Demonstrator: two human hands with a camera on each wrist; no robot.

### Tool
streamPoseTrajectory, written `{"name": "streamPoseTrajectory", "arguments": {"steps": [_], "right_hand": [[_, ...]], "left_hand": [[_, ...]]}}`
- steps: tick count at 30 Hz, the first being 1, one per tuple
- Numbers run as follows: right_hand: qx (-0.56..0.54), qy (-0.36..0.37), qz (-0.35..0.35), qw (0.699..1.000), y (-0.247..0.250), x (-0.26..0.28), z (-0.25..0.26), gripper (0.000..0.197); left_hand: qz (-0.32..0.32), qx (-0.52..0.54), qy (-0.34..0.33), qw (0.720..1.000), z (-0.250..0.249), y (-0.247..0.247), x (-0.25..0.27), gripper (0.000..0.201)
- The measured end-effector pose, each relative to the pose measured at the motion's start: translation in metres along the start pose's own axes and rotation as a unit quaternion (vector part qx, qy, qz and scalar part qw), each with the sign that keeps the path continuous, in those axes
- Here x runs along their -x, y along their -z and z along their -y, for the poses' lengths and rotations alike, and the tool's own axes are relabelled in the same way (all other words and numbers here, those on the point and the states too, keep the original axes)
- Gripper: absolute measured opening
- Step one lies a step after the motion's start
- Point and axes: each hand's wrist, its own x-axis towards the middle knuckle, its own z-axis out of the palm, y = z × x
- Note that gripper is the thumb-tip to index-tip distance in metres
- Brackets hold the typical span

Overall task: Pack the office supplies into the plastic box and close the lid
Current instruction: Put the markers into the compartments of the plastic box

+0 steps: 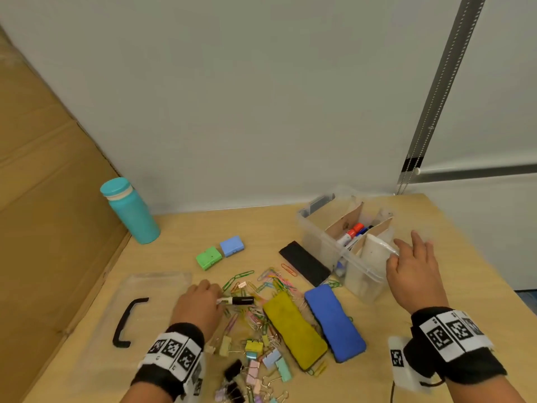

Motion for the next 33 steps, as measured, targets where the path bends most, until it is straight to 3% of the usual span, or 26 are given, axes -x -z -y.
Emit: {"name": "streamPoseTrajectory", "arguments": {"steps": [4,7,12,14,16,19,23,28,33], "right_hand": [[0.023,-0.025,0.009,0.999,0.006,0.002,0.011,0.046],[0.047,-0.026,0.0,0.999,0.01,0.013,0.029,0.049],[0.038,0.173,-0.07,0.982,0.011,0.044,0.1,0.043],[-0.008,0.247,-0.014,0.969,0.0,0.06,0.134,0.034],[-0.023,0.289,0.098,0.952,-0.023,0.072,0.163,0.031],[0.073,0.311,0.248,0.915,-0.071,0.077,0.197,0.035],[0.205,0.311,0.296,0.88,-0.112,0.073,0.219,0.044],[0.199,0.332,0.271,0.881,-0.11,0.064,0.22,0.036],[-0.031,0.268,0.253,0.929,-0.062,0.058,0.207,0.023]], "left_hand": [[0.063,-0.015,0.068,0.996,0.035,-0.006,0.02,0.028],[0.092,-0.004,0.081,0.992,0.04,-0.009,0.027,0.024],[0.116,-0.011,0.082,0.99,0.041,-0.012,0.028,0.024],[0.12,0.001,0.076,0.99,0.041,-0.011,0.029,0.023],[0.112,0.032,0.063,0.991,0.044,-0.01,0.029,0.02],[0.089,0.083,0.048,0.991,0.05,-0.007,0.031,0.016],[0.054,0.145,0.032,0.987,0.061,-0.005,0.034,0.015],[0.013,0.195,0.026,0.98,0.073,-0.009,0.037,0.018],[0.016,0.225,0.015,0.974,0.076,-0.013,0.03,0.01]]}}
